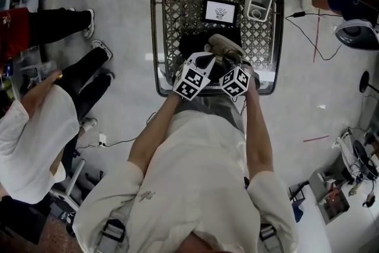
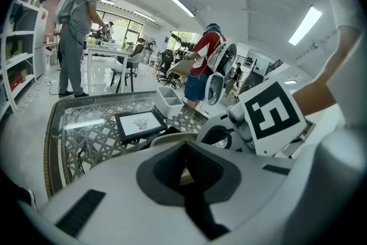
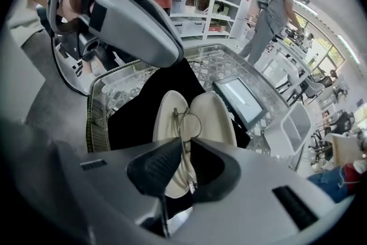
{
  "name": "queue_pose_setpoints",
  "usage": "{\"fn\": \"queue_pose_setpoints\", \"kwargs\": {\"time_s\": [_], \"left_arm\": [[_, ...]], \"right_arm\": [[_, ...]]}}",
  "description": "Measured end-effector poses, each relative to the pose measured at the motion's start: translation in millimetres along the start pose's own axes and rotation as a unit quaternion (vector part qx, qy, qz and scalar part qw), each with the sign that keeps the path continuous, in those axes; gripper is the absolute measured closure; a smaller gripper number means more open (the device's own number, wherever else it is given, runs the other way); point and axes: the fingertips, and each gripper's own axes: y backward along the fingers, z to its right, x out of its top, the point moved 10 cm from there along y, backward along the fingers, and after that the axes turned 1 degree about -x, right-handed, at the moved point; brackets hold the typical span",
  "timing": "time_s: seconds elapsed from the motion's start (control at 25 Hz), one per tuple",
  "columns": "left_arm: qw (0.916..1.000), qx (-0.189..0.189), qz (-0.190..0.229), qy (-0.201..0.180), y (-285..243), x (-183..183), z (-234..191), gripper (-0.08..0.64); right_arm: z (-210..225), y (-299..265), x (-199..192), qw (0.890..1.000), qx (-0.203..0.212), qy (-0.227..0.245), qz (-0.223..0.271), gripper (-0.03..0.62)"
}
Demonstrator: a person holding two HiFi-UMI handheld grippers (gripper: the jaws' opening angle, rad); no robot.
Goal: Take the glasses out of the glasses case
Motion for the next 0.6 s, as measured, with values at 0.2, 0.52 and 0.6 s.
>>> {"fn": "queue_pose_setpoints", "kwargs": {"time_s": [0.2,0.52,0.6], "left_arm": [[1.0,0.0,-0.004,0.003,-1,-4,2,0.546],[0.9997,0.017,-0.011,0.01,-3,-12,4,0.546],[0.9995,0.024,-0.013,0.012,-1,-14,6,0.546]], "right_arm": [[-2,-6,-3,1.0,0.002,0.006,-0.006,0.534],[-4,-19,-4,0.999,0.009,0.037,-0.005,0.521],[-6,-22,-5,0.999,0.014,0.049,-0.006,0.509]]}}
